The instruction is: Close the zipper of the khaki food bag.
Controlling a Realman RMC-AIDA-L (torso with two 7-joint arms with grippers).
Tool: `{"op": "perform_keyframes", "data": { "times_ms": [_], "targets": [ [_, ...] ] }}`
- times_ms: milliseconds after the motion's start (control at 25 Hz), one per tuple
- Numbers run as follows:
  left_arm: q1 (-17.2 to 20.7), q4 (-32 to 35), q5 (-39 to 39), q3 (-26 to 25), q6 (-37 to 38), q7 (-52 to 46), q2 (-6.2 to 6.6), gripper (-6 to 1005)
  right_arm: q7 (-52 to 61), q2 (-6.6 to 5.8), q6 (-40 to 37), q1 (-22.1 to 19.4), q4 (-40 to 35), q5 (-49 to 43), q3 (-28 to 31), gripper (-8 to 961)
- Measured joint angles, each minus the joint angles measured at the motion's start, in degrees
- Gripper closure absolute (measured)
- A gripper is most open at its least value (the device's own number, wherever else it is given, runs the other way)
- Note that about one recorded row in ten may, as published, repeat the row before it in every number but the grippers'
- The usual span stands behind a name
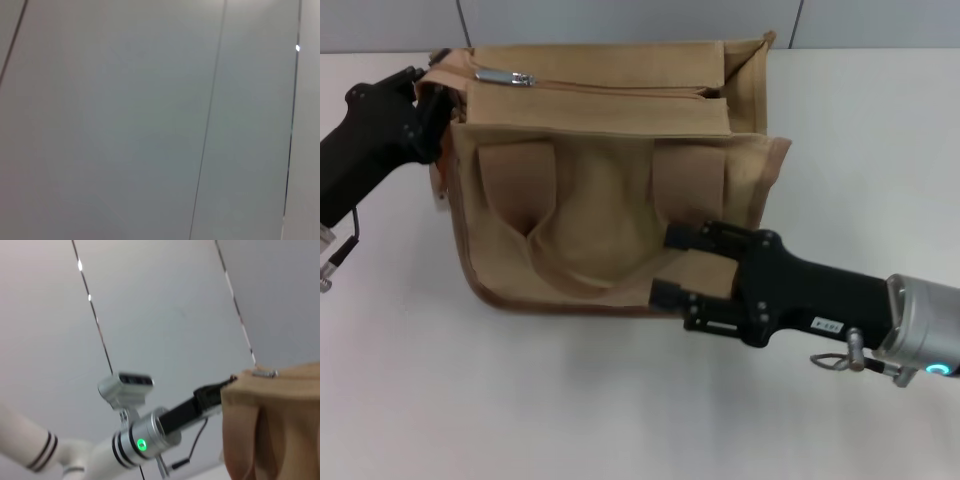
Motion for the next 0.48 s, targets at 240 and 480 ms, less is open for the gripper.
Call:
{"op": "perform_keyframes", "data": {
  "times_ms": [240, 480],
  "targets": [
    [-2.3, 1.5, 0.2, 0.4, 1.8, -6.0, -0.14, 978, 7.0, -0.22, -4.0, 0.5, -1.5, 0.0, 4.7, 230],
    [-5.8, 0.2, 0.0, 0.5, 4.8, -6.5, -0.28, 978, 16.1, -0.16, -3.6, 4.6, -2.4, 0.0, 10.2, 230]
  ]
}}
